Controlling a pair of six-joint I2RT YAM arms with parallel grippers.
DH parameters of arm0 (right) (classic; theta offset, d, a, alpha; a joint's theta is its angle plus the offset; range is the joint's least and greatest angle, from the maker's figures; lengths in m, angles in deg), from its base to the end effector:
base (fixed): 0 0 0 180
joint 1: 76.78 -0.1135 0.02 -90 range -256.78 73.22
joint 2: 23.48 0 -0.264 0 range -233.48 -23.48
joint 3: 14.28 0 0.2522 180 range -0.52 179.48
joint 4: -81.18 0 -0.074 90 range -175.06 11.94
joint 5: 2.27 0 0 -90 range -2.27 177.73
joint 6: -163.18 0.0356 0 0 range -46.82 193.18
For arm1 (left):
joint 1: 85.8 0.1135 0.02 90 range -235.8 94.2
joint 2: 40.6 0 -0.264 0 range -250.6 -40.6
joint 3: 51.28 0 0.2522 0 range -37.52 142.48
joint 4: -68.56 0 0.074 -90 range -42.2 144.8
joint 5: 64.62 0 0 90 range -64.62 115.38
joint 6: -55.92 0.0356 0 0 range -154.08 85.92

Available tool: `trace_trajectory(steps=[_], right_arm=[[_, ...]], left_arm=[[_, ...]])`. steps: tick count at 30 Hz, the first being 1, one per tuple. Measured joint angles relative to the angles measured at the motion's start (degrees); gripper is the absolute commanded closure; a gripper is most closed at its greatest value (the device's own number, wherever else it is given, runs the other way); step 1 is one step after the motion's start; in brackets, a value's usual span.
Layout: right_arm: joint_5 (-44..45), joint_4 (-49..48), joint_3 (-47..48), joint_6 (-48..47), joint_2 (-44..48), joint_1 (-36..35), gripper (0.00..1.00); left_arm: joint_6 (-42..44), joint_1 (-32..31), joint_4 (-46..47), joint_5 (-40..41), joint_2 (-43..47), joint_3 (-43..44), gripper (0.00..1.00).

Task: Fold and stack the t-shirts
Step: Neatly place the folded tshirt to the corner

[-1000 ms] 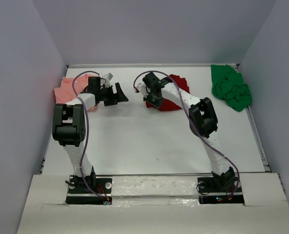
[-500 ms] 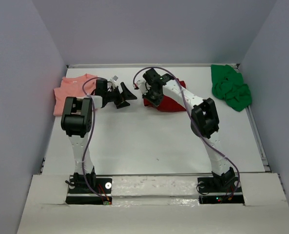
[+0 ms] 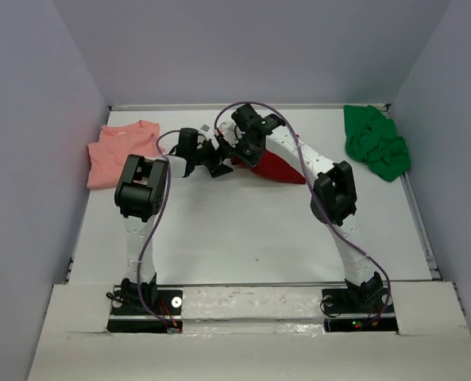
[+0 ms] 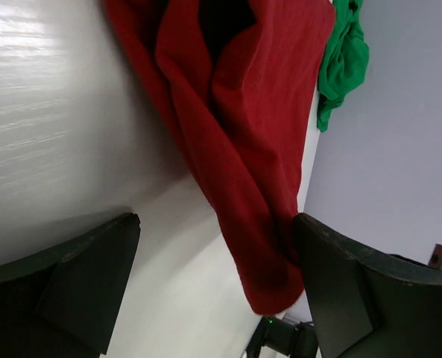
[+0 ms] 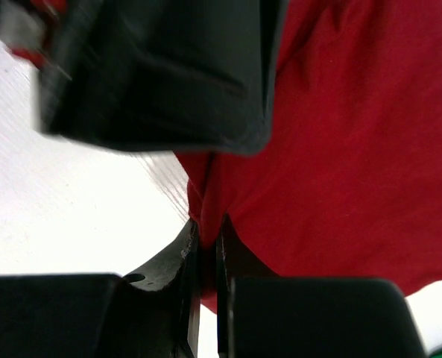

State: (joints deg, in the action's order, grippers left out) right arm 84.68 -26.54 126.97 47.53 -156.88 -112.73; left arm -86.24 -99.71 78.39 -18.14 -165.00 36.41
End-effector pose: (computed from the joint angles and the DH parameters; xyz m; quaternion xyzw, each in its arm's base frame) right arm 0.4024 0.2942 0.2409 -0.5042 0.8344 0.0457 0.2180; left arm 0.4410 -0.1345 0.1354 -0.0760 0.8113 -0.5298 0.2353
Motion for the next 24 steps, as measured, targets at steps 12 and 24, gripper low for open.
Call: trace_trajectory(steps=[12, 24], right_arm=[[-0.5, 1.1, 2.7, 0.0, -0.5, -0.9, 1.0], [-0.4, 1.5, 3.1, 0.0, -2.0, -2.2, 1.0]], left_arm=[[-5.0, -1.7, -0.3, 1.7, -1.4, 2.1, 0.01], [-5.5, -1.8, -0.8, 2.1, -4.4, 6.8, 0.01]])
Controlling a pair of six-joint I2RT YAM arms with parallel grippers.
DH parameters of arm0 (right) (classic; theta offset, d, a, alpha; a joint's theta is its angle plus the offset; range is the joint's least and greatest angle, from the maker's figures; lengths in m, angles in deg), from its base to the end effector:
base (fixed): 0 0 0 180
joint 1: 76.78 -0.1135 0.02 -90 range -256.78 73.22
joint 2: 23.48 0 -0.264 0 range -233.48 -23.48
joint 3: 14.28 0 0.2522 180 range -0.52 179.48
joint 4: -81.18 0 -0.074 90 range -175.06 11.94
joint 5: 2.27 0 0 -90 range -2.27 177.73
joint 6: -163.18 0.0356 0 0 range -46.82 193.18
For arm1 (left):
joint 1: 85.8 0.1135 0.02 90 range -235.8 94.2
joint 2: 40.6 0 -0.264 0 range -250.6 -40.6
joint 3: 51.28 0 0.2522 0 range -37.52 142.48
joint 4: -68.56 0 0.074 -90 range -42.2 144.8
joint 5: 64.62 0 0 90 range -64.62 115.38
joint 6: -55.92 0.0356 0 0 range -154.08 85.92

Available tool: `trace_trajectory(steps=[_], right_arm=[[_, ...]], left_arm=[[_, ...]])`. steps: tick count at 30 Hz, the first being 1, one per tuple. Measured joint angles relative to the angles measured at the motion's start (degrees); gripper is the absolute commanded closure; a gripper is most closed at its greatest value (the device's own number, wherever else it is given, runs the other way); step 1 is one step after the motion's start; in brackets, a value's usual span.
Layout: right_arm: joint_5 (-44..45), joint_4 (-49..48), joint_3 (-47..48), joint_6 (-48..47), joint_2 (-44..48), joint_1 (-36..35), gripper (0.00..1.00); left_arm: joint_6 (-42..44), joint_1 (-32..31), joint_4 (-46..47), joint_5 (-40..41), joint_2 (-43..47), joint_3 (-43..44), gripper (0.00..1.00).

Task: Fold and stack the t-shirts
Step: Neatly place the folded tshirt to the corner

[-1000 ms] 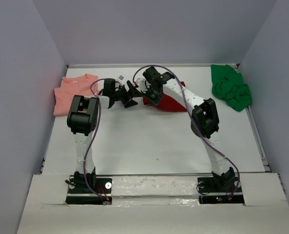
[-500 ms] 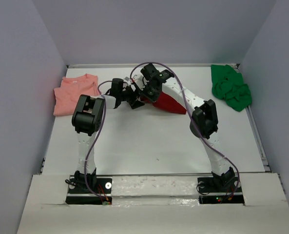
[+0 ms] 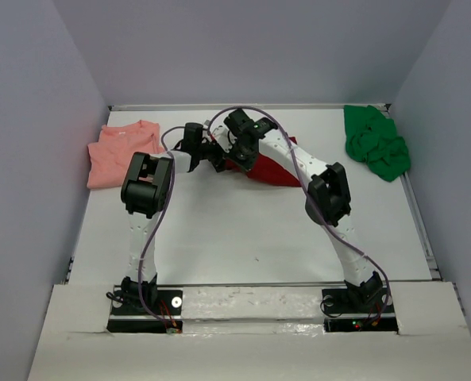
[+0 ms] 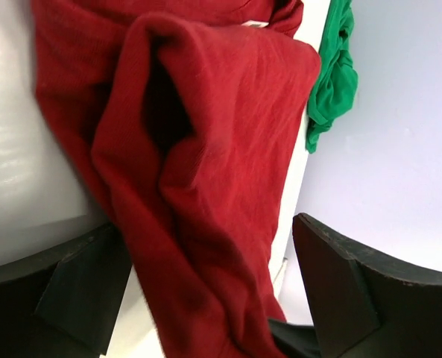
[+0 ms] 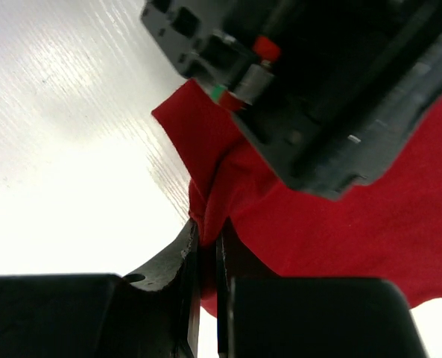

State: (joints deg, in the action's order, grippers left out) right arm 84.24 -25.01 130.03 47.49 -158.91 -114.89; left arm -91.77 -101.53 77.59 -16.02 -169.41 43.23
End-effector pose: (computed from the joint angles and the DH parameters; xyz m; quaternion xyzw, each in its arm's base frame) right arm 0.3950 0.3126 0.2385 -0.5212 0.8249 0.0530 0.2124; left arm 0.4603 -0.1541 0.1341 -0.1062 0.8055 -0.5387 0.2230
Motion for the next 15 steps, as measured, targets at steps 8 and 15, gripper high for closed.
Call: trace_trajectory(steps=[8, 15], right_arm=[[0.1, 0.1, 0.3, -0.1, -0.9, -0.9, 1.0], [0.5, 0.5, 0.3, -0.2, -1.1, -1.0, 1.0]], left_arm=[[2.1, -1.0, -0.9, 1.4, -1.7, 0.9, 0.81], [0.8, -1.1, 0.2, 0.3, -2.7, -0.4, 1.0]])
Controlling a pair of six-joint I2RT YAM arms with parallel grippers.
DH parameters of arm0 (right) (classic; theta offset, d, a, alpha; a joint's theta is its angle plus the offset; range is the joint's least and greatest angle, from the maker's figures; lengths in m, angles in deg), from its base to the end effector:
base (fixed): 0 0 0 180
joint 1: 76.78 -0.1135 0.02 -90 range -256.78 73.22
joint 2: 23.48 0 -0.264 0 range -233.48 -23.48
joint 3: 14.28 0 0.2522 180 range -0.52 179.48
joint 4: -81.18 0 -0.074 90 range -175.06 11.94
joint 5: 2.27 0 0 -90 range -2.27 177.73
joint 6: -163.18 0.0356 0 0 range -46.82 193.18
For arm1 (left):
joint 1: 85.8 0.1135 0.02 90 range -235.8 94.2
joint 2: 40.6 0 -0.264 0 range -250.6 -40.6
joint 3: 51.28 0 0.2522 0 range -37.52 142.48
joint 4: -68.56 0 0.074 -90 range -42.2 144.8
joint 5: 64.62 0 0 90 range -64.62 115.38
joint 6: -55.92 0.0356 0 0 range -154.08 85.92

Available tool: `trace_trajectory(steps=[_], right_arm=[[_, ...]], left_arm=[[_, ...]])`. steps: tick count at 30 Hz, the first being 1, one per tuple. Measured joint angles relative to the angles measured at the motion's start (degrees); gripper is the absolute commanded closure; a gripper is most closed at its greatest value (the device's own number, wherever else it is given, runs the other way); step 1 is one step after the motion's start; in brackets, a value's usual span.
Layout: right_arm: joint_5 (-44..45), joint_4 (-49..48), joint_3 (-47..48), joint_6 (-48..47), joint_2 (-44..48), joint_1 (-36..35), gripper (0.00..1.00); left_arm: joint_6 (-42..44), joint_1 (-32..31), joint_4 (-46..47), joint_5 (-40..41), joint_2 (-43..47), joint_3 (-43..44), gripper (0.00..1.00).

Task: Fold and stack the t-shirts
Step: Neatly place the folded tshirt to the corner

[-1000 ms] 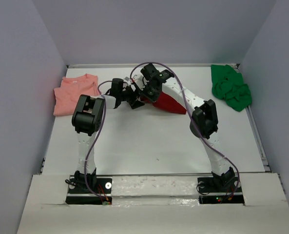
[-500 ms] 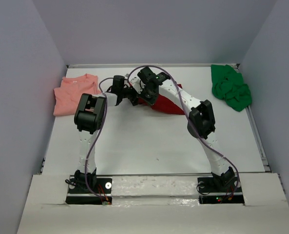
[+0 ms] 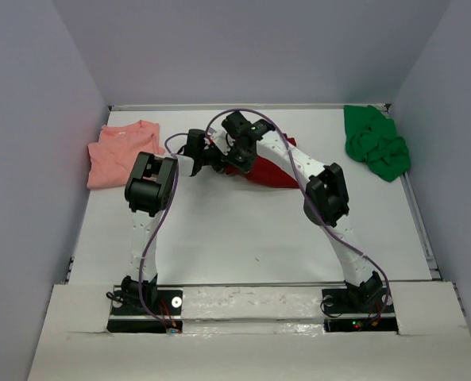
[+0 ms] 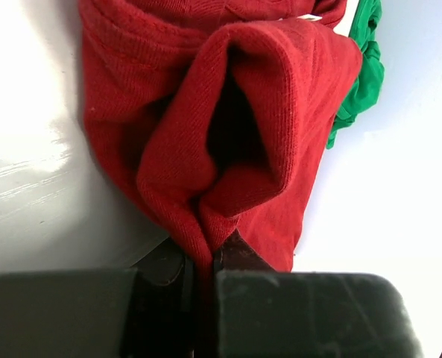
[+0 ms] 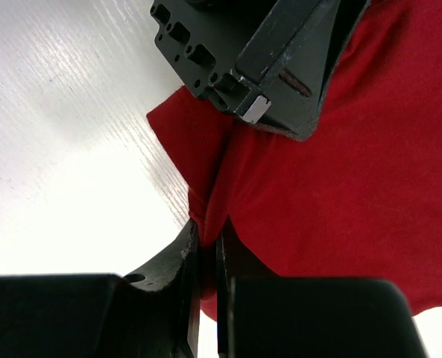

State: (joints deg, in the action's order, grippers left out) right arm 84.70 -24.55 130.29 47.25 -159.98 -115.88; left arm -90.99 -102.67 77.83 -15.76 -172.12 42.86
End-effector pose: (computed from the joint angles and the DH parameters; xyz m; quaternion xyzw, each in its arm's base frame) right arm 0.3910 0.3202 0.2304 -0.5304 0.8219 0.0493 0.2018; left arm 0.4567 -0.1630 0.1106 -0.1051 0.8163 -0.5300 0.2042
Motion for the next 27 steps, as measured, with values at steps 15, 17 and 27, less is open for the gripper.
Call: trace_trajectory(steps=[15, 17, 27], right_arm=[[0.7, -0.2, -6.4, -1.2, 7.4, 1.0, 0.0], [3.3, -2.2, -11.3, -1.4, 13.9, 2.7, 0.0], [13.0, -13.8, -34.1, -1.9, 39.7, 28.1, 0.0]], left_arm=[[7.3, 2.3, -7.1, 1.1, 2.9, -0.5, 1.0], [8.8, 3.4, -7.9, 1.2, 3.6, -1.1, 1.0], [20.2, 5.7, -14.3, 2.9, 4.9, 0.9, 1.0]])
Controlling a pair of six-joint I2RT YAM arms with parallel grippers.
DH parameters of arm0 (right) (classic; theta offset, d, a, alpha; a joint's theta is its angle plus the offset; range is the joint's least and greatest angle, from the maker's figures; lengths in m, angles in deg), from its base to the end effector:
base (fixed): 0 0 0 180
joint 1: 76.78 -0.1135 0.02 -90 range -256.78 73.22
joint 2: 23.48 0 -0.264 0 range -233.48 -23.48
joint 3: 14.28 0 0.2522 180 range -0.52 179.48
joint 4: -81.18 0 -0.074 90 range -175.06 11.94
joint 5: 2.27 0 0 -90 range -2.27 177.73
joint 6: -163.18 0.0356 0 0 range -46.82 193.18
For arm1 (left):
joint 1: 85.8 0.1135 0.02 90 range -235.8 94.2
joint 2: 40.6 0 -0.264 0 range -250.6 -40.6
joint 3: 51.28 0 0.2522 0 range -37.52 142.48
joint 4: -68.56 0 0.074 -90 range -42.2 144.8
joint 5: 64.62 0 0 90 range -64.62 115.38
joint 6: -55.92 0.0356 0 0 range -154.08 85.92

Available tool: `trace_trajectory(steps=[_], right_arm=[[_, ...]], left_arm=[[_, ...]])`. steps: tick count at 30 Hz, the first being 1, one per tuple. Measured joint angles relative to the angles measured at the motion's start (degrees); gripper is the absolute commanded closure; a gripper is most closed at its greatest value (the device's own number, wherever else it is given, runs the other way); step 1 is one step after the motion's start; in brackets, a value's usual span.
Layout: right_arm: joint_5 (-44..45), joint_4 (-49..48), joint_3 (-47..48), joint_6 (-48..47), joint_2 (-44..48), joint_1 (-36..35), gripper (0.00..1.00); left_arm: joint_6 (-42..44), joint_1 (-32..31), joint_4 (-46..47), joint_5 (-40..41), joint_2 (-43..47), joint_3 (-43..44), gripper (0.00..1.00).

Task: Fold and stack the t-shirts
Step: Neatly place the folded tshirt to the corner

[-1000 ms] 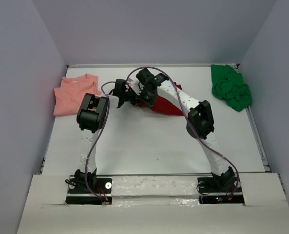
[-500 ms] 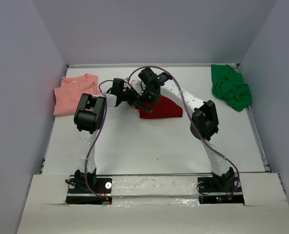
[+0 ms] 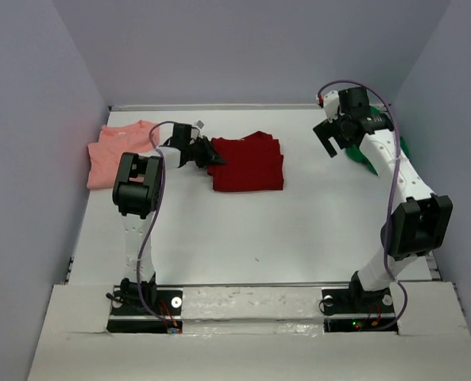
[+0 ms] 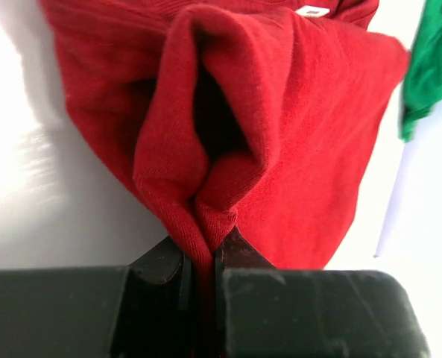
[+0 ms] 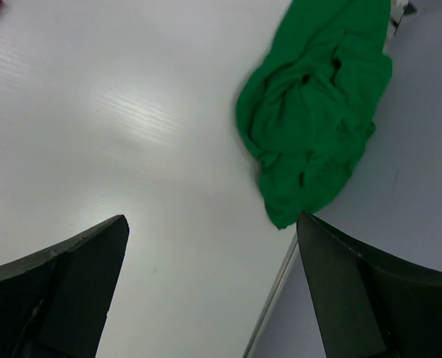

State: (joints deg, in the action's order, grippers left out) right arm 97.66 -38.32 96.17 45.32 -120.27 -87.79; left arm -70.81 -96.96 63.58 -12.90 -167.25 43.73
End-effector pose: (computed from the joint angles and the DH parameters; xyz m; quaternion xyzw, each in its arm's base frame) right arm 0.3652 0.0648 0.3556 -0.2782 0.8842 -0.1333 0.3507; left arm 0.4609 -0.1134 0.1322 -0.0432 0.8557 -0.4399 0.2689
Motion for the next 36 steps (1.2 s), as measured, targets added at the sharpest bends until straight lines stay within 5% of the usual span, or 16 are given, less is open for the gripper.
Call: trace_trajectory(steps=[12, 19, 28, 36], right_arm=[[-0.9, -3.8, -16.0, -0.3, 3.1, -1.3, 0.0], [-2.2, -5.8, -21.1, 0.3, 7.1, -1.3, 0.0], [-5.9, -8.3, -26.6, 1.4, 8.6, -1.0, 0.0], [-7.8, -8.7, -28.1, 2.0, 8.5, -1.0, 0.0]], left_arm=[[23.7, 1.1, -24.5, 13.4, -0.7, 14.1, 1.0], [31.3, 6.6, -32.3, 17.1, 0.5, 15.7, 1.0], [41.2, 12.9, -48.2, 22.4, 0.1, 33.4, 1.0], [44.4, 18.1, -53.3, 22.1, 0.0, 36.3, 1.0]])
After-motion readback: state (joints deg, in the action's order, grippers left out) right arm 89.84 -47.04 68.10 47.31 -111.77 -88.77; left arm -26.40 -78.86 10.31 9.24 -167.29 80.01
